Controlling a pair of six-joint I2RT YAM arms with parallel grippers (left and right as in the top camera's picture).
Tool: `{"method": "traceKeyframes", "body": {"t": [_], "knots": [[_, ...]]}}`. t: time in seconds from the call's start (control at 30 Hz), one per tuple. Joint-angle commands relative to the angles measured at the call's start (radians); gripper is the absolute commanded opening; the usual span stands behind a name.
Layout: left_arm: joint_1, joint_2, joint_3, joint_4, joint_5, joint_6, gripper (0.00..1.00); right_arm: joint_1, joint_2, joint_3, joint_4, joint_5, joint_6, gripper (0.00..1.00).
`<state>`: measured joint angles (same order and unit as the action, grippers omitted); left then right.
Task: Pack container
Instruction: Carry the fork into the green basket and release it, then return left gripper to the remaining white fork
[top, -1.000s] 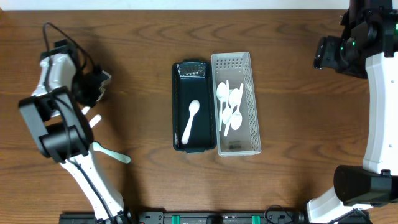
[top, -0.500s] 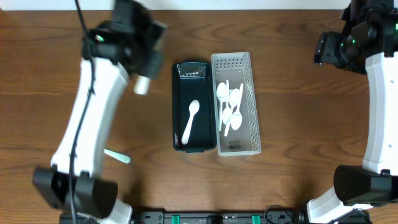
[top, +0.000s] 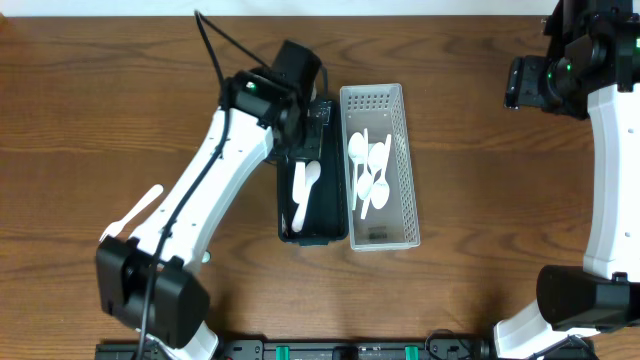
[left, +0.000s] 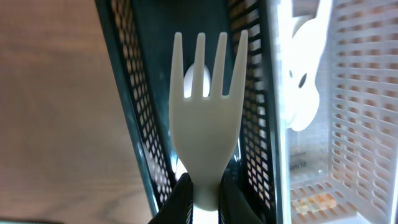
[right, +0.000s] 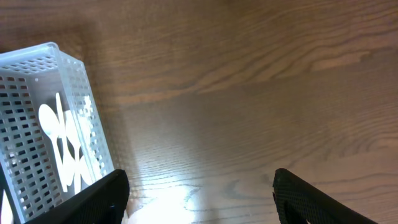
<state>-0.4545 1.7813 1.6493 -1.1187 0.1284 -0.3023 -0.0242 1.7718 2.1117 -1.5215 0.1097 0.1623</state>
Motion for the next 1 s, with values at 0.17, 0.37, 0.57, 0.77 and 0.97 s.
{"method": "traceKeyframes", "body": {"t": [0.17, 0.37, 0.57, 0.77, 0.97], "knots": [[-0.008, 0.110, -0.060, 0.008, 0.003, -0.115, 0.06, -0.003, -0.002, -0.001, -0.002, 0.014, -0.029, 0.77], [-0.010, 0.196, -0.070, 0.010, 0.003, -0.114, 0.06, -0.003, -0.002, -0.001, -0.008, 0.014, -0.029, 0.77], [-0.010, 0.233, -0.070, 0.018, 0.003, -0.114, 0.38, -0.003, -0.002, -0.001, -0.009, 0.014, -0.029, 0.77], [-0.010, 0.191, -0.005, 0.016, -0.007, -0.064, 0.44, -0.003, -0.002, -0.001, -0.005, 0.014, -0.029, 0.76], [0.000, 0.078, 0.115, -0.009, -0.124, 0.021, 0.56, -0.003, -0.002, -0.001, -0.005, 0.014, -0.030, 0.76]]}}
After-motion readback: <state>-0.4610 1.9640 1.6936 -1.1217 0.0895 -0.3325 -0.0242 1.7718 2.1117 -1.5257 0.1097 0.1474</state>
